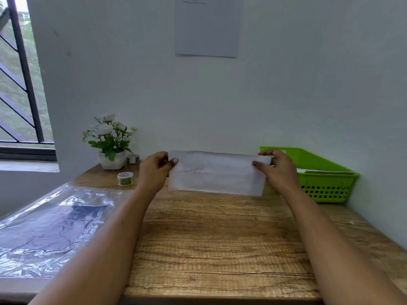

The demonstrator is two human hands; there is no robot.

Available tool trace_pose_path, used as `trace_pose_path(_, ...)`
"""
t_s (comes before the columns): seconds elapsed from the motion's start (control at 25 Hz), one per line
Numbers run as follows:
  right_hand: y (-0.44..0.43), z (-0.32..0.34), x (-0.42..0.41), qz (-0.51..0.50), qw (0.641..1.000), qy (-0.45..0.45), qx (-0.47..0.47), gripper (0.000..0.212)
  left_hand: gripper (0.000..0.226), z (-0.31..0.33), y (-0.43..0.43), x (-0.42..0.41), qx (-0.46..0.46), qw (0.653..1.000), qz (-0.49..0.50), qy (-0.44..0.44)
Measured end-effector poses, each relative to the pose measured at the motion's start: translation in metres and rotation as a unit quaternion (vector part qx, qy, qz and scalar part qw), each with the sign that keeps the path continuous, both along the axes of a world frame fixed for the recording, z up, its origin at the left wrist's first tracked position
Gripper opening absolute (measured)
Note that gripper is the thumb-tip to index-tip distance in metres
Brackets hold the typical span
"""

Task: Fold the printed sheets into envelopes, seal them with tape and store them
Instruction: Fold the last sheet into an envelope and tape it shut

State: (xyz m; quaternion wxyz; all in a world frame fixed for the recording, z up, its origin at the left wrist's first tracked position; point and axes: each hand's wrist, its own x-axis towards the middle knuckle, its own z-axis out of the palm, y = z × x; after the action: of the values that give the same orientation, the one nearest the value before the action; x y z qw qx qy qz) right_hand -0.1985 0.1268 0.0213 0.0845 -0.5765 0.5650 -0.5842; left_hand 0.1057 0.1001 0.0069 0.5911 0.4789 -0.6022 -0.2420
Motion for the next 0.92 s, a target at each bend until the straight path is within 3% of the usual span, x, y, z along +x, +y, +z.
trace_pose_path(0.12,0.001,0.0,0.001,-0.012,1.0,0.01,0.021,0.022,0.021,0.001,0.001,-0.001,0.004,0.997,0.061,0.044)
trace_pose_path(0.2,-0.002,-0.006,0.001,-0.016,0.997,0.028,0.066,0.021,0.019,-0.002,0.0,-0.004,0.054,0.995,0.077,-0.022)
trace_pose_path(0.32,-0.008,-0.017,0.0,-0.037,0.988,0.076,0.129,0.02,0.029,-0.004,0.0,-0.009,0.22,0.963,0.027,-0.156)
trace_pose_path(0.44,-0.013,-0.029,-0.002,-0.062,0.969,0.13,0.203,0.024,0.034,0.0,0.004,-0.012,0.293,0.941,-0.019,-0.171)
trace_pose_path(0.56,-0.012,-0.032,0.005,-0.066,0.942,0.201,0.26,0.032,0.044,0.001,0.002,-0.013,0.293,0.927,-0.017,-0.234)
trace_pose_path(0.72,-0.008,-0.027,0.017,-0.075,0.93,0.242,0.267,0.037,0.059,-0.002,0.003,-0.019,0.224,0.947,-0.036,-0.23)
trace_pose_path(0.92,0.001,-0.032,0.07,0.052,0.917,0.3,0.258,0.039,0.06,-0.01,0.008,-0.036,0.164,0.917,-0.009,-0.364)
